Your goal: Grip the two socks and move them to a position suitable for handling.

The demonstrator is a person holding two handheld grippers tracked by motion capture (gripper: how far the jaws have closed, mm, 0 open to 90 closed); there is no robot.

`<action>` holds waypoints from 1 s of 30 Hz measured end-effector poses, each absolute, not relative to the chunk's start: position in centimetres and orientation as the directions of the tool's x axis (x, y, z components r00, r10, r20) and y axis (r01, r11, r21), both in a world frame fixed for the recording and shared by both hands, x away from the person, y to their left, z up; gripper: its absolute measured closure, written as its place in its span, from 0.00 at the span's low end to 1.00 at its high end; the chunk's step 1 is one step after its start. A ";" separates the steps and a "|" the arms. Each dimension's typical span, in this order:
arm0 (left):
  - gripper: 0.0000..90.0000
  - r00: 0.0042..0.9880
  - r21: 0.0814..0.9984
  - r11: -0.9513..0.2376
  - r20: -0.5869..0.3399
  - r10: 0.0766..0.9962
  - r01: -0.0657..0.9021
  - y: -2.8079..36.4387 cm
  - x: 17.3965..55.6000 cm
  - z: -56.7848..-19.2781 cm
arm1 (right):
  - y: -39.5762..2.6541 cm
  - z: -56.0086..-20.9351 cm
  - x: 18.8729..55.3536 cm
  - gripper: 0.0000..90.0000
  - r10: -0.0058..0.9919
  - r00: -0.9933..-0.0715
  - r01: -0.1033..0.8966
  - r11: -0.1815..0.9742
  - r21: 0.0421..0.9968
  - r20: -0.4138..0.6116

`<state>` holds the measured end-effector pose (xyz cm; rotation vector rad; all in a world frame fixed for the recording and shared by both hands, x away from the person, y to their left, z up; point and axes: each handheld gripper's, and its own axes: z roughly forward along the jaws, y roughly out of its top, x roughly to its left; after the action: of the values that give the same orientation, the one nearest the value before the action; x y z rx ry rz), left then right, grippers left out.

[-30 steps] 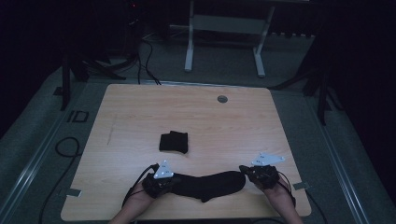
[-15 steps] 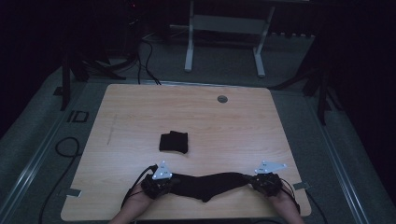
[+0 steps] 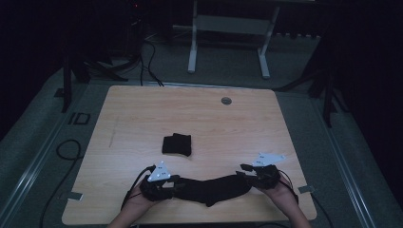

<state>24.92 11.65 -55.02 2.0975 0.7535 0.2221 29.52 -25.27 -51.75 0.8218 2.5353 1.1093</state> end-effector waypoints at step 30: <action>0.66 0.724 0.804 -0.357 -0.127 0.678 0.476 16.0 25.0 -55.9 | -4.9 -52.6 40.9 0.39 0.470 -0.881 0.330 0.684 0.651 -0.047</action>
<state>25.02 16.04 -55.91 2.0236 0.8773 0.2828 40.86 -4.86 -52.55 0.6471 2.6857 0.9772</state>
